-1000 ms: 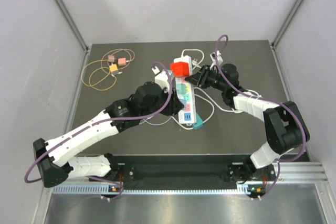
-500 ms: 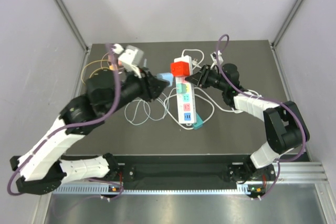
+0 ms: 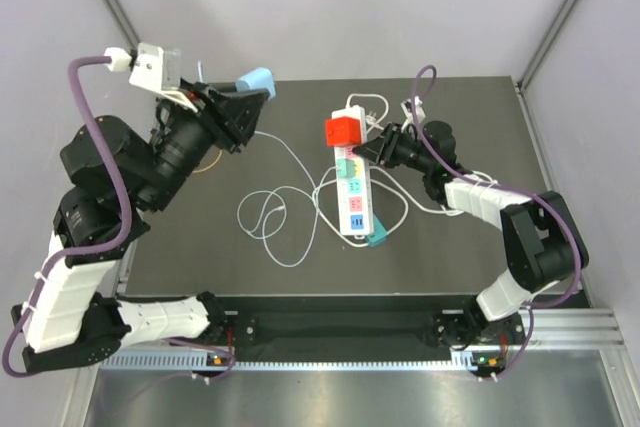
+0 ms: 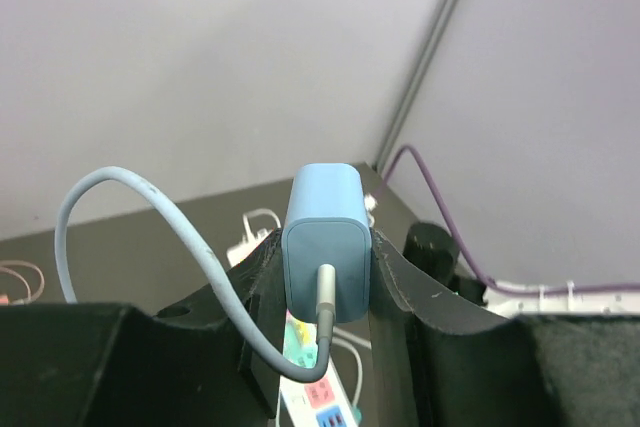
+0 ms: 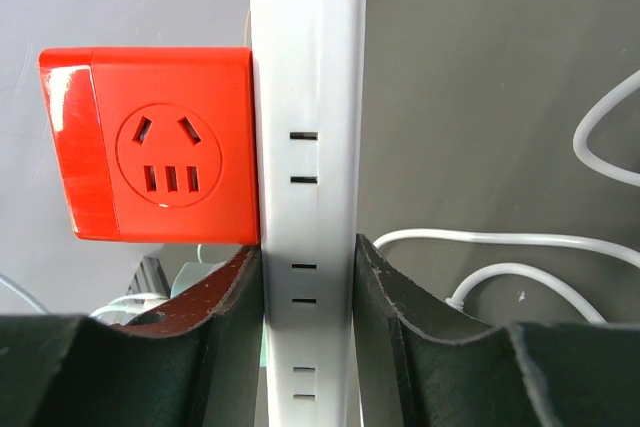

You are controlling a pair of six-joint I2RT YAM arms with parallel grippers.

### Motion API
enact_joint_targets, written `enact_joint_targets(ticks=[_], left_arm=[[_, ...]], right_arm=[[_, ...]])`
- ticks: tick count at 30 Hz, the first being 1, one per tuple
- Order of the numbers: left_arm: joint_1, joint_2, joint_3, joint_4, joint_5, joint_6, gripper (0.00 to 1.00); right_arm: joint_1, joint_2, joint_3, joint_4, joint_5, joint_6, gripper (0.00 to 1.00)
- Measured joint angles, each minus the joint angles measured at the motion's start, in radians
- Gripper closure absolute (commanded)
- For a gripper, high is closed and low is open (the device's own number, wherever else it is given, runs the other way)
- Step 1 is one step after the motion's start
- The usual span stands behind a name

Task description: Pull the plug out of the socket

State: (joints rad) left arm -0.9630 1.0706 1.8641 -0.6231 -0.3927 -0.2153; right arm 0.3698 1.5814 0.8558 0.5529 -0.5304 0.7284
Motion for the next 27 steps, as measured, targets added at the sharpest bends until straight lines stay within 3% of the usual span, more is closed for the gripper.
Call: enact_joint_targets(ticks=[14, 27], left_arm=[[0.000, -0.013, 0.020, 0.416, -0.160, 0.144, 1.00], [0.000, -0.048, 0.099, 0.605, -0.165, 0.126, 1.00]], right_arm=[[0.000, 0.003, 0.000, 0.002, -0.010, 0.008, 1.00], [0.000, 0.018, 0.000, 0.008, -0.013, 0.009, 1.00]])
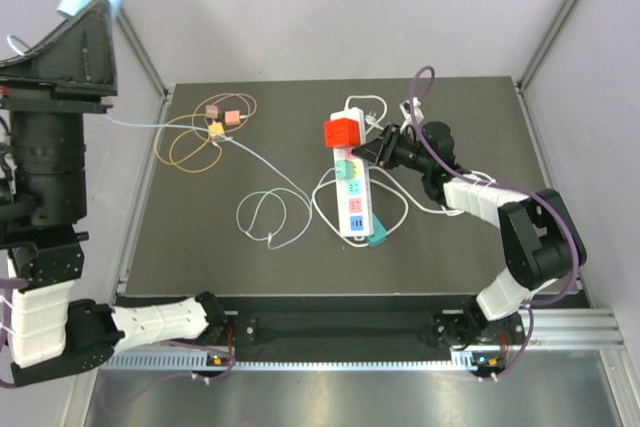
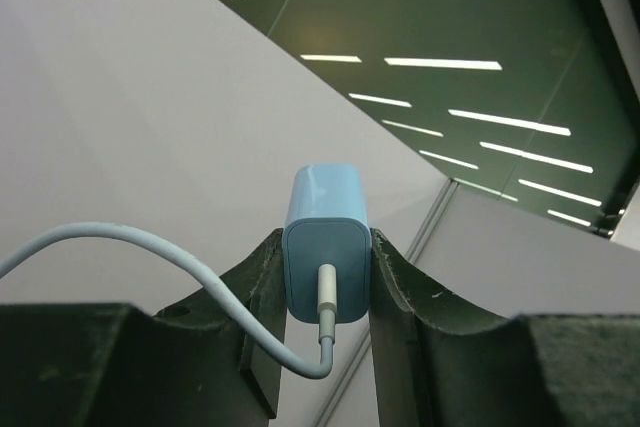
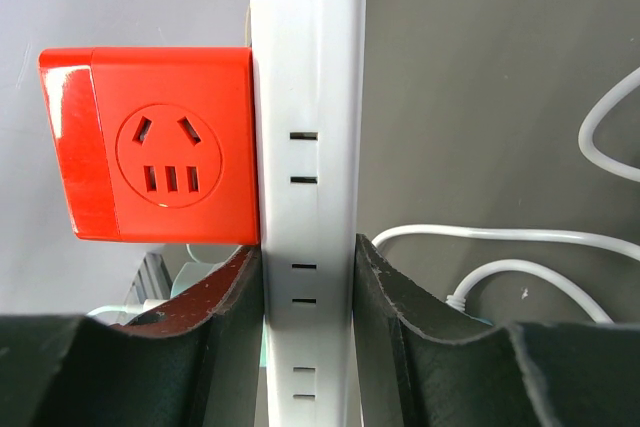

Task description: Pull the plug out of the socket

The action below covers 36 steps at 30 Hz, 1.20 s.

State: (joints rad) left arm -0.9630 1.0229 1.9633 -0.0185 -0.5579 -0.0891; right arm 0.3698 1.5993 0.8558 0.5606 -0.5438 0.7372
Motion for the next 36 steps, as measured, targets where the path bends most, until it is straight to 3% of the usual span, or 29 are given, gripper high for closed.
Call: enact_joint_targets(ticks=[11, 26, 29, 36], left_arm=[[0.000, -0.032, 0.018, 0.143, 0.006, 0.005, 1.00], [0.000, 0.006, 0.236, 0.269, 0.071, 0.121, 1.00], [0.000, -0.025, 0.137, 0.340, 0.070, 0.148, 1.00], [0.000, -0.038, -0.278, 0.476, 0.016, 0.217, 1.00]], right_arm=[[0.000, 0.001, 0.000, 0.000, 0.000, 0.006, 1.00], [0.000, 0.011, 0.000, 0.009, -0.005, 0.008, 1.00], [0.001, 0.028, 0.000, 0.016, -0.006, 0.014, 1.00], [0.009, 0.058, 0.000, 0.023, -0.007, 0.024, 1.00]])
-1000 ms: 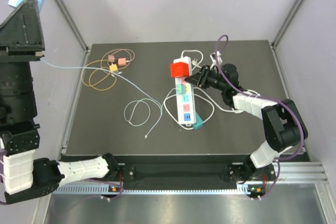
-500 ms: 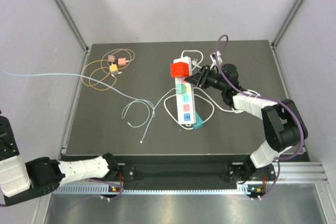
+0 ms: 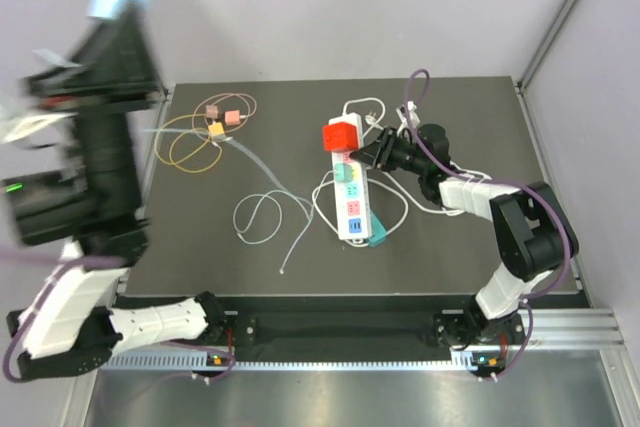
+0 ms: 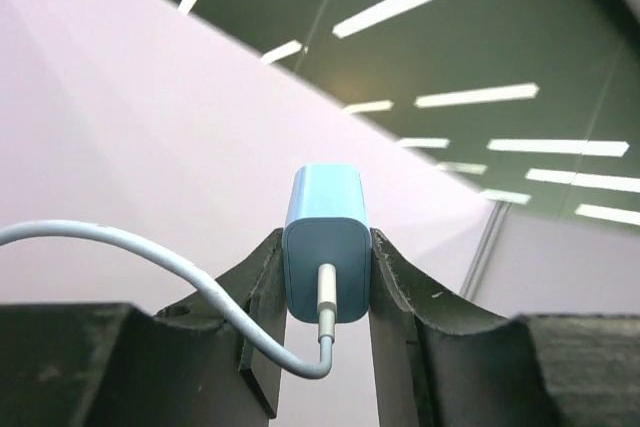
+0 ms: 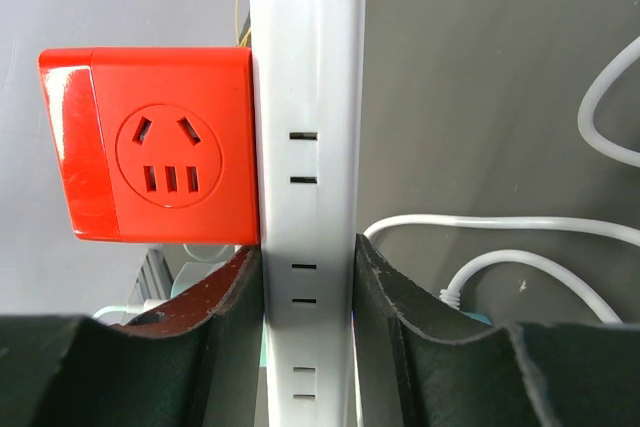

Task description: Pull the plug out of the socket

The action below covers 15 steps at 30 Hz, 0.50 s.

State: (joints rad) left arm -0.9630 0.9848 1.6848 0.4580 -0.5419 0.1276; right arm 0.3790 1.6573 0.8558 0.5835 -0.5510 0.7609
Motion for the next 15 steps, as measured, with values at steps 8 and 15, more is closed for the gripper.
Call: enact_joint_targets(ticks=[8, 15], left_arm=[[0.000, 0.260, -0.245, 0.226, 0.018, 0.140, 1.00], [0.014, 0.574, -0.063, 0.365, 0.043, 0.432, 1.00]], right_arm=[[0.021, 0.035, 0.000, 0.015, -0.002, 0.018, 1.00], [0.056, 0.035, 0.000, 0.014, -0.010, 0.018, 1.00]])
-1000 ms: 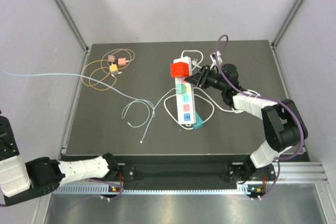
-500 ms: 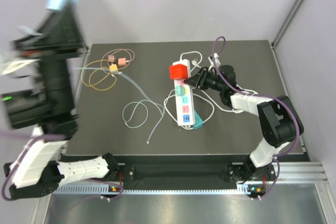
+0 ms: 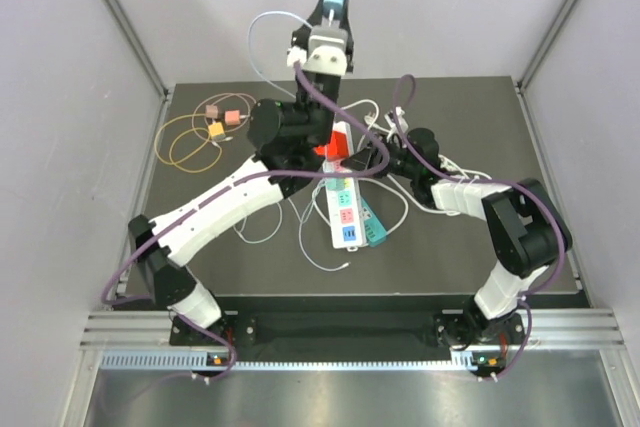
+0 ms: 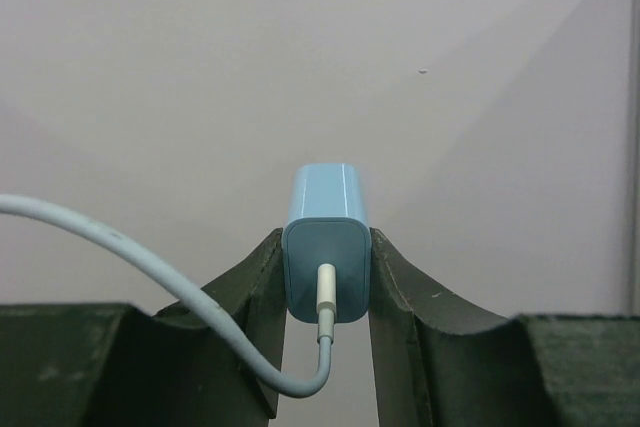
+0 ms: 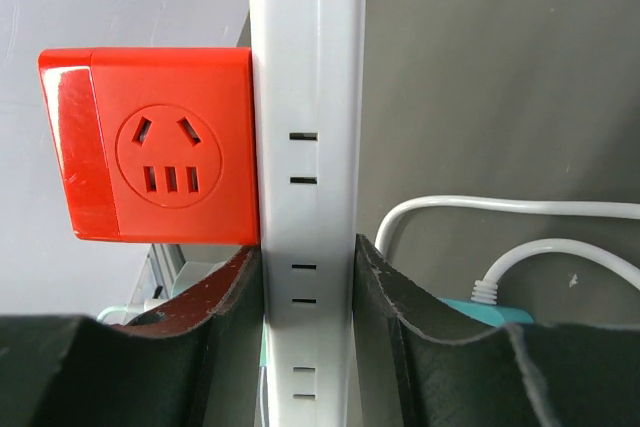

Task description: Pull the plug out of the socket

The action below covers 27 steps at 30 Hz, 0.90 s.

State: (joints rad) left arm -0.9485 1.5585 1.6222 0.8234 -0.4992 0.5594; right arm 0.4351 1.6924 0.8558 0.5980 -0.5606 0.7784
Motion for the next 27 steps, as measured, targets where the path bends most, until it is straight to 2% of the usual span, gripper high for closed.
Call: enact_joint_targets(ticks=[5, 8, 11, 15, 21, 27], left_arm=[[0.066, 0.121, 0.235, 0.013, 0.023, 0.236, 1.00], [0.178, 0.133, 0.281, 0.049, 0.022, 0.311, 1.00], [0.322, 0.135, 0.282, 0.087, -0.027, 0.315, 1.00], [0.479, 0.135, 0.282, 0.094, -0.125, 0.249, 1.00], [0.520, 0.127, 0.325, 0.106, -0.132, 0.256, 1.00], [0.580, 0.084, 0.290, 0.126, -0.119, 0.310, 1.00]], right_arm=[[0.001, 0.008, 0.000, 0.000, -0.001, 0.001, 1.00], [0.001, 0.019, 0.000, -0.001, -0.001, 0.001, 1.00], [0.001, 0.021, 0.000, -0.007, 0.000, 0.000, 1.00], [0.001, 0.021, 0.000, -0.007, 0.000, 0.000, 1.00], [0.001, 0.021, 0.000, -0.007, -0.001, 0.000, 1.00], [0.000, 0.021, 0.000, -0.007, -0.001, 0.000, 1.00]])
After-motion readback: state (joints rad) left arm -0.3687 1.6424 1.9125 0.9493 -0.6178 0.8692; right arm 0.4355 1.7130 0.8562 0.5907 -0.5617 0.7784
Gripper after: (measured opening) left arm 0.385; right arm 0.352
